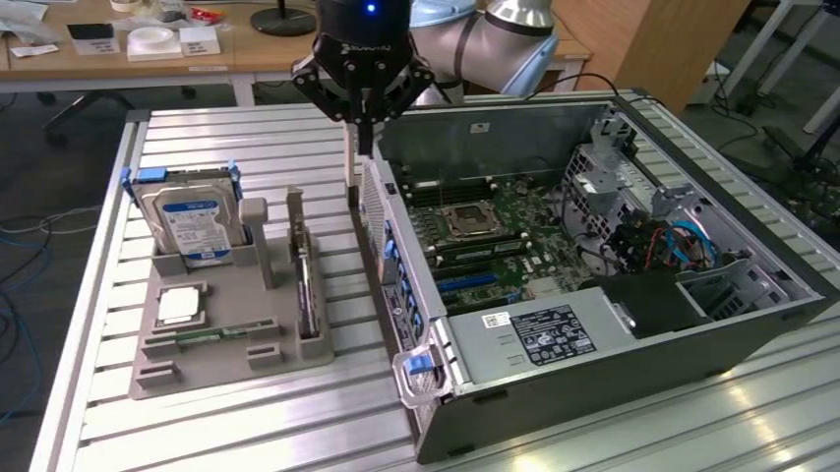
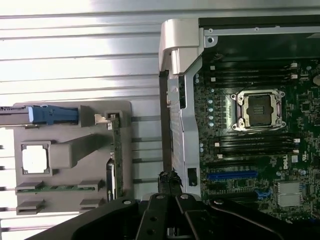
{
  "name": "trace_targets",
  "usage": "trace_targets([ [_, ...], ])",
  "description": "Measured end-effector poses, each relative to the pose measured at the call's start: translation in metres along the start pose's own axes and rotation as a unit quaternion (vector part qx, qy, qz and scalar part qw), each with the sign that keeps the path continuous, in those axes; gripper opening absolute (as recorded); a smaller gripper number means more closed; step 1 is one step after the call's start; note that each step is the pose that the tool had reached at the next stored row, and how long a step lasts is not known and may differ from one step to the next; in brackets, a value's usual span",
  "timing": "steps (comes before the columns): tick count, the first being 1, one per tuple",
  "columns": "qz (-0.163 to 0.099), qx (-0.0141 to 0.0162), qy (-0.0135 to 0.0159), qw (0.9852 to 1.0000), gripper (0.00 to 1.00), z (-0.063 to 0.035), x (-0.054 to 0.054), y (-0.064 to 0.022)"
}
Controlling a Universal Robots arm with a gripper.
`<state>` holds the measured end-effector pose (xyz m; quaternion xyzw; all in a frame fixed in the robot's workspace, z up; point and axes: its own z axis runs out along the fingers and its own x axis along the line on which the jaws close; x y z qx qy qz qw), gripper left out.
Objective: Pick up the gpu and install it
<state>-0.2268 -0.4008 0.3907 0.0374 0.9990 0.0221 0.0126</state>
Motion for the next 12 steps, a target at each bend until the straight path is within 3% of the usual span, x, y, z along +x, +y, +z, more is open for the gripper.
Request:
trace_targets([
  [12,0.000,0.0000,-0.0001,1.0000,0.11,0.0002,0.032,-0.0028],
])
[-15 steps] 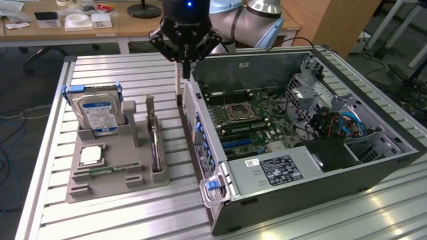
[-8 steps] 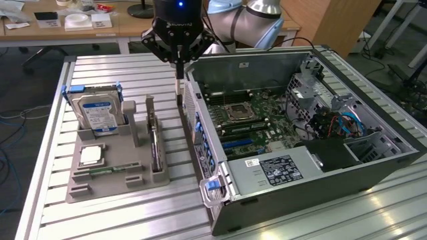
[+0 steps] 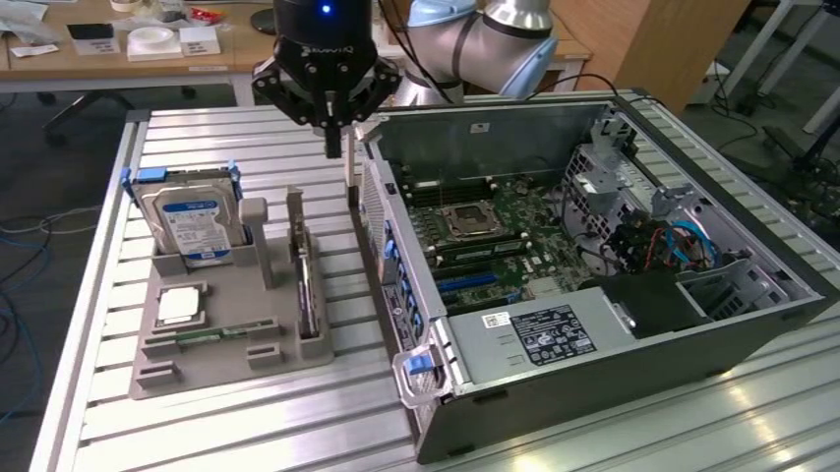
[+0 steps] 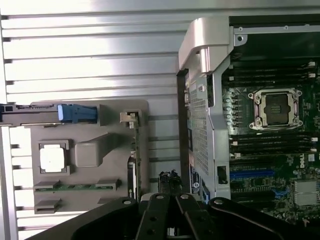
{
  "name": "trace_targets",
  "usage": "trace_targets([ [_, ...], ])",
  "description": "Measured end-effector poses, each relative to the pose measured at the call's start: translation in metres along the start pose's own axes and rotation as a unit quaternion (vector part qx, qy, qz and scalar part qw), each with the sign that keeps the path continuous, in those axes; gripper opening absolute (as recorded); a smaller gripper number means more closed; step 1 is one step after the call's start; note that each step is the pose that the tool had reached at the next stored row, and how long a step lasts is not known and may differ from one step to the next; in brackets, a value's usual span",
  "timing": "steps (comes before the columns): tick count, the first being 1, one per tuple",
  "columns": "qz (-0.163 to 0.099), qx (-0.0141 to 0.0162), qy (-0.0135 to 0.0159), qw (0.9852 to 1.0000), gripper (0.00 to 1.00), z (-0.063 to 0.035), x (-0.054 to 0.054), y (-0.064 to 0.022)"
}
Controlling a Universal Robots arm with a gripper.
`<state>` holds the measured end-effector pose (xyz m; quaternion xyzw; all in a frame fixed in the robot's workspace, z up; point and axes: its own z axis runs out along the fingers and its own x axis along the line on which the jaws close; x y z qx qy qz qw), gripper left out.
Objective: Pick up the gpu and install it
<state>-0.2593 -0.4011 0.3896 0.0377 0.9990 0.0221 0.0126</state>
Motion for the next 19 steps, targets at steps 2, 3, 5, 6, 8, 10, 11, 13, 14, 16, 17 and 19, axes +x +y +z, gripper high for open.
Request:
trace_targets([
  [2,0.000,0.0000,0.0000,1.0000,0.11,0.0004,0.005,-0.0004],
  [3,0.000,0.0000,0.0000,1.0000,0.11,0.0006,0.008,-0.0006],
  [5,0.000,0.0000,0.0000,1.0000,0.11,0.0010,0.013,-0.0010],
  [6,0.000,0.0000,-0.0001,1.0000,0.11,0.0013,0.015,-0.0012],
  [8,0.000,0.0000,0.0000,1.0000,0.11,0.0017,0.020,-0.0016],
  [10,0.000,0.0000,0.0000,1.0000,0.11,0.0021,0.024,-0.0019],
  [11,0.000,0.0000,-0.0001,1.0000,0.11,0.0022,0.025,-0.0020],
  [13,0.000,0.0000,0.0000,1.0000,0.11,0.0022,0.025,-0.0020],
  [14,0.000,0.0000,0.0000,1.0000,0.11,0.0022,0.025,-0.0021],
  [16,0.001,0.0001,0.0000,1.0000,0.11,0.0022,0.026,-0.0021],
  [17,0.001,0.0001,0.0000,1.0000,0.11,0.0022,0.027,-0.0022],
  [19,0.000,0.0000,0.0000,1.0000,0.11,0.0023,0.029,-0.0023],
])
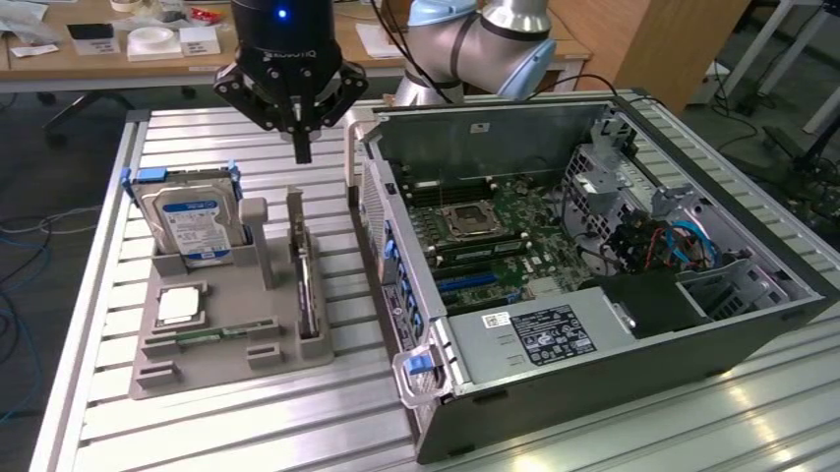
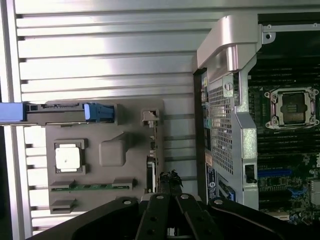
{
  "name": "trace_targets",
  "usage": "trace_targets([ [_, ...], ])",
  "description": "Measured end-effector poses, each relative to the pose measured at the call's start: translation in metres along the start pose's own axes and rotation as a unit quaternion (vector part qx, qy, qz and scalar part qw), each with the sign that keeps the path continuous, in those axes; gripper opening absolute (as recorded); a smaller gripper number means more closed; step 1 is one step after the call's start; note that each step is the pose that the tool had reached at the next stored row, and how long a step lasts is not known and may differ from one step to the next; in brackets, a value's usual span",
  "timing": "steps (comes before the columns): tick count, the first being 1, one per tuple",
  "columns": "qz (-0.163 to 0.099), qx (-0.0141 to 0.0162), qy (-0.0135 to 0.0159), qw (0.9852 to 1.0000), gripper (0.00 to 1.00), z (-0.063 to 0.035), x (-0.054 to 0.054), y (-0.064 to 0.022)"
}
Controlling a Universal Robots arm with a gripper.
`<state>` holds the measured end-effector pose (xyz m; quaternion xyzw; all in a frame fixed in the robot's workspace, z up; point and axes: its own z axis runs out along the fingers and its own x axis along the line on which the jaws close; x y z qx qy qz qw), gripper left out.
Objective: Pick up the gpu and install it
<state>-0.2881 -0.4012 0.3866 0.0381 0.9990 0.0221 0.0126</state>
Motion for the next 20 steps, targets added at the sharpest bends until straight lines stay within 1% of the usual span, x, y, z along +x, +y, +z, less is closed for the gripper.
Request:
trace_targets([
  [3,0.000,0.0000,0.0000,1.0000,0.11,0.0001,0.004,-0.0003],
  [10,0.000,0.0000,0.0000,1.0000,0.11,0.0000,0.005,-0.0019],
  [20,0.000,0.0000,0.0000,1.0000,0.11,-0.0004,0.007,-0.0144],
])
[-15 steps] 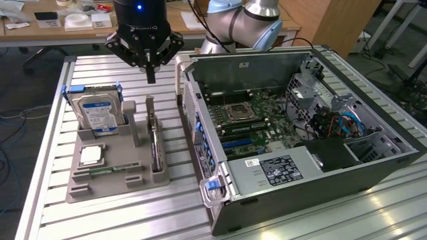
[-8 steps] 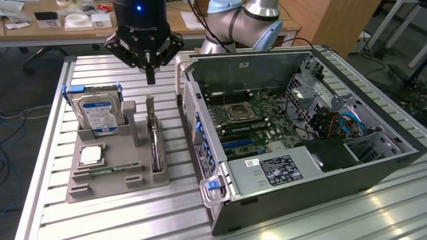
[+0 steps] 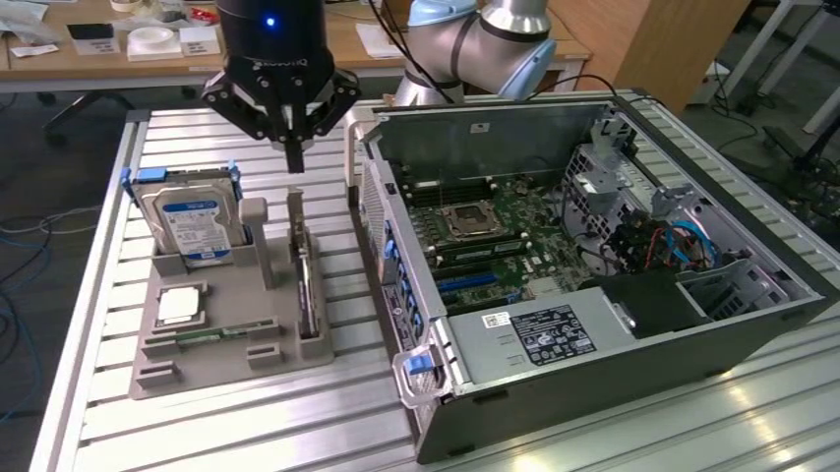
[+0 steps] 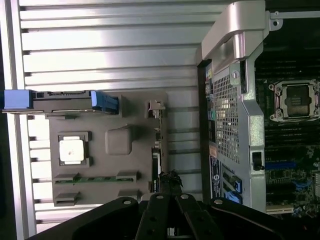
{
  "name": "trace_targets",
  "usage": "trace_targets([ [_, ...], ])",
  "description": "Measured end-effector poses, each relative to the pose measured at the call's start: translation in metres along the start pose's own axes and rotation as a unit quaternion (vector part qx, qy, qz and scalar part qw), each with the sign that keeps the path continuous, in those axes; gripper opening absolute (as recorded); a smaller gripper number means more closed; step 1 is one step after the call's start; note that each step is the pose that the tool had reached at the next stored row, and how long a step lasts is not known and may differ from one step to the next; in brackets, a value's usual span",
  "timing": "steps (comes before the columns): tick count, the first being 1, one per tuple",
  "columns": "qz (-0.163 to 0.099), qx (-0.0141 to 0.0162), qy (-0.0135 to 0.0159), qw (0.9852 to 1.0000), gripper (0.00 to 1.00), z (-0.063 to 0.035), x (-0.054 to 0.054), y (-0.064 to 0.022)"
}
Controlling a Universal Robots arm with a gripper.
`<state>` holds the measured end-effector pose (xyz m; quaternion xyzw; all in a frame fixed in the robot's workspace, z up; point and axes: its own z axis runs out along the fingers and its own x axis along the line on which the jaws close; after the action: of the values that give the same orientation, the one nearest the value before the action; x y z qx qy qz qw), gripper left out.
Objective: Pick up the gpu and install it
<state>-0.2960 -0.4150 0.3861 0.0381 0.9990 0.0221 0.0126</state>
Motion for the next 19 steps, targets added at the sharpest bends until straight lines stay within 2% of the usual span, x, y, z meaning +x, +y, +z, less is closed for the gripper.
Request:
trace_targets([
  [9,0.000,0.0000,0.0000,1.0000,0.11,-0.0003,0.001,-0.0079],
  [19,0.000,0.0000,0.0000,1.0000,0.11,-0.0004,0.002,-0.0120],
])
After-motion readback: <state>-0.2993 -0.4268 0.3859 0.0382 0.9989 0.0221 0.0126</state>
